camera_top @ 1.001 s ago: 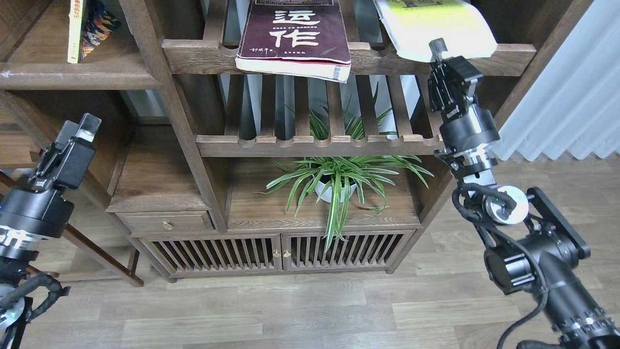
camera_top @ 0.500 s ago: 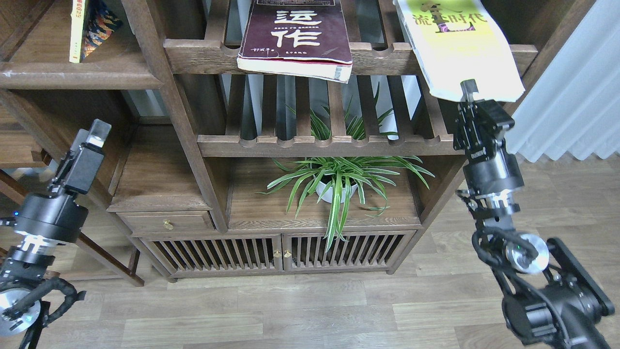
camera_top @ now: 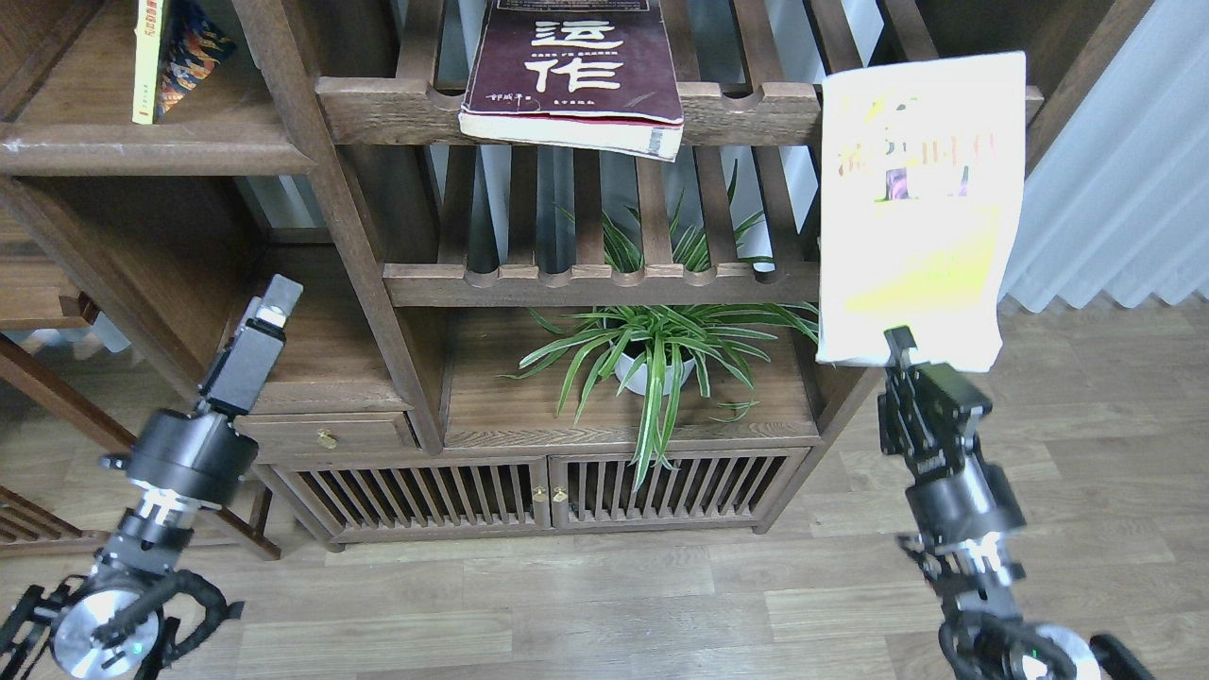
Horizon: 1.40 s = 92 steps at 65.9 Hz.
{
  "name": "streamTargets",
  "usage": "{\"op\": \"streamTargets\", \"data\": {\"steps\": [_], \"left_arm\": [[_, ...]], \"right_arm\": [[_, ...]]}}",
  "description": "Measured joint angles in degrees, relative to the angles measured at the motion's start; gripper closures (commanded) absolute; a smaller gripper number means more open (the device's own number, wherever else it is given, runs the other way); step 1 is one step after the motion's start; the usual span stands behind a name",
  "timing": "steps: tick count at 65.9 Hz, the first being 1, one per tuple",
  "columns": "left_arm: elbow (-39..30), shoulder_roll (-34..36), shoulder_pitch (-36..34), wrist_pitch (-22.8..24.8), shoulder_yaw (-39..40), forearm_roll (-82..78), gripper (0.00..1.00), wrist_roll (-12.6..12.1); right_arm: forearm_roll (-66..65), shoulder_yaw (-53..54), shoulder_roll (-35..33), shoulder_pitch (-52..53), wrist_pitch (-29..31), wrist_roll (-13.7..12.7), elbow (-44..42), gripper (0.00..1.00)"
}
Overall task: Organize books on shelf
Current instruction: 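Pull the yellow-green book off the top shelf with the right gripper, then grasp the yellow-green book with both grippers below the shelf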
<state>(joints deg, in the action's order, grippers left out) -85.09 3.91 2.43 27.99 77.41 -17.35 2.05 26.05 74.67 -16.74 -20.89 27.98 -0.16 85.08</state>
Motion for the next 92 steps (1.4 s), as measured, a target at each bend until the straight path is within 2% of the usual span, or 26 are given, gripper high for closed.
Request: {"op": "streamTargets", "data": {"steps": [12, 38, 64, 92], "left_arm": [[0.0, -1.8, 3.0, 0.0, -4.1, 3.0, 0.0, 0.0], [1.7, -3.8, 11.0, 0.0, -14.3, 15.7, 0.0, 0.0], [4.3, -3.9, 11.8, 0.0, -21.8, 27.6, 0.01, -0.1], [5.9, -3.9, 11.7, 0.0, -26.5, 34.3, 0.02, -0.3]], "right_arm": [[0.0, -3.4, -1.0, -3.5, 0.0, 0.0, -0.1, 1.0], [-0.3, -11.5, -1.2, -4.2, 0.0, -0.2, -0.5, 1.0], [-2.7, -19.8, -1.0, -2.5, 0.0, -5.2, -1.4, 1.0], [-5.2, -26.6, 0.8, 2.4, 0.0, -5.7, -1.6, 0.99]]}}
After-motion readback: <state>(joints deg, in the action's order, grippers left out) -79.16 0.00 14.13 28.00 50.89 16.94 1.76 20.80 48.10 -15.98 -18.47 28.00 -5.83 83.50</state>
